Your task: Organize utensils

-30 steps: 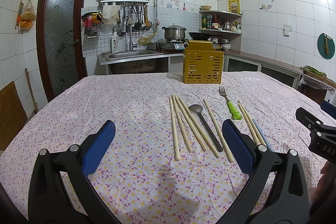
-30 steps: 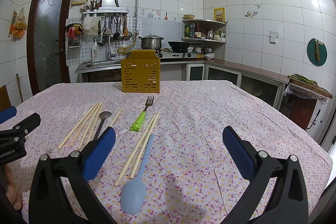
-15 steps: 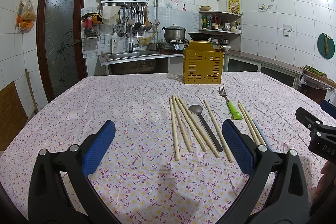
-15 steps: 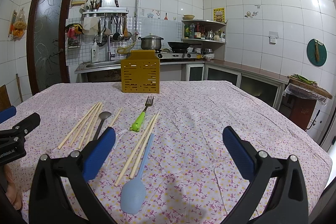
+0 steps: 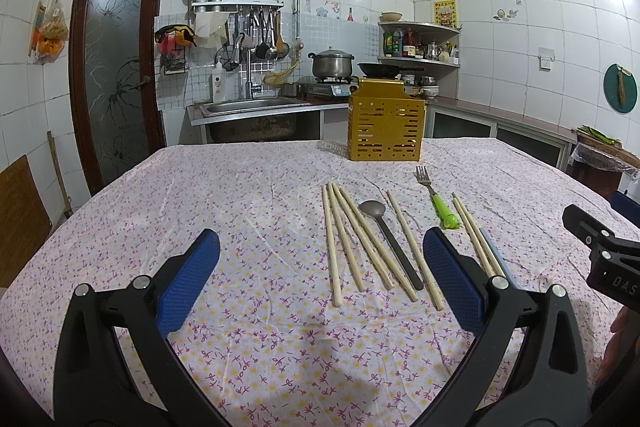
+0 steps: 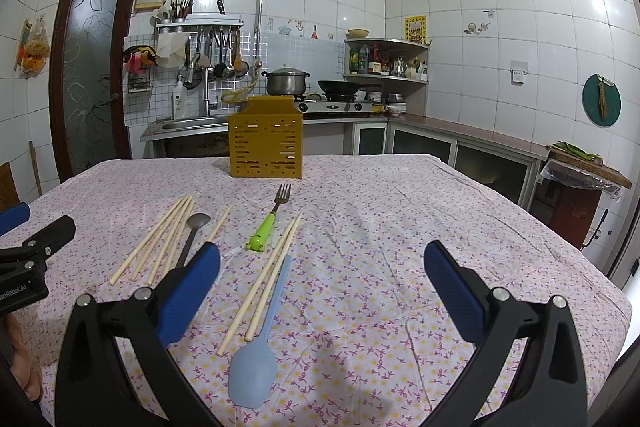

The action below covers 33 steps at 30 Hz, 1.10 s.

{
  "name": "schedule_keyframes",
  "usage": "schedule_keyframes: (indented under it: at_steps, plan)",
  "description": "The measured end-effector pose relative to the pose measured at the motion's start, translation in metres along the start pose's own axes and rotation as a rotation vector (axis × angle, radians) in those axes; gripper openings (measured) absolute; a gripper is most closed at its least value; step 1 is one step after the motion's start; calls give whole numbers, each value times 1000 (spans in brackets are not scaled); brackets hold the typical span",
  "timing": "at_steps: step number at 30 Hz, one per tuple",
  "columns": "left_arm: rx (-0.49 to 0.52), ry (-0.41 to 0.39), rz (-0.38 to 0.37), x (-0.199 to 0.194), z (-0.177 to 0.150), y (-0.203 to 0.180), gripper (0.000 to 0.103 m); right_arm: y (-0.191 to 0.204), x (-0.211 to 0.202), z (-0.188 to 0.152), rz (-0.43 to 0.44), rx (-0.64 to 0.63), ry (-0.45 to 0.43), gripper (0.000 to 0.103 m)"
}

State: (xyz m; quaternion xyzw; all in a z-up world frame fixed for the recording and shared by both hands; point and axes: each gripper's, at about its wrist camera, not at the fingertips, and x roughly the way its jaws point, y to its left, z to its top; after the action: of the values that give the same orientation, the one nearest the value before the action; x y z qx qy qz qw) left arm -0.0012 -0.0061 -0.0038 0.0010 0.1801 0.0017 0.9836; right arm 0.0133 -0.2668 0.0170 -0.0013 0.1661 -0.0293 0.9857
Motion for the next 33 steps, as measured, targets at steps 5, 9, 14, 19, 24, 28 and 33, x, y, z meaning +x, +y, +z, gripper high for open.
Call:
schedule_keyframes:
  at_steps: [5,9,14,19,24,28,33]
  plan:
    - [1,2,-2,1,0,0,98,0,-1,0,0,3,-2,99]
    - [-4,24,-9,4,1,2,98,2,0,1,20,-8,8,99]
    - [-2,100,-6,22,8,3,98,0,19,7,55,12,95,99]
    - [-6,153,7,42,22,10,98,-5,60,21,95,72,202,99]
    - [9,212,-32,74,47,16,98,3,102,31,37,25,276,99]
    - [15,241,-17,99,59,19,98,1,129,32,16,12,336,99]
    - [-39,354,-45,136,54,27,98,-11,155,20,32,72,451,99]
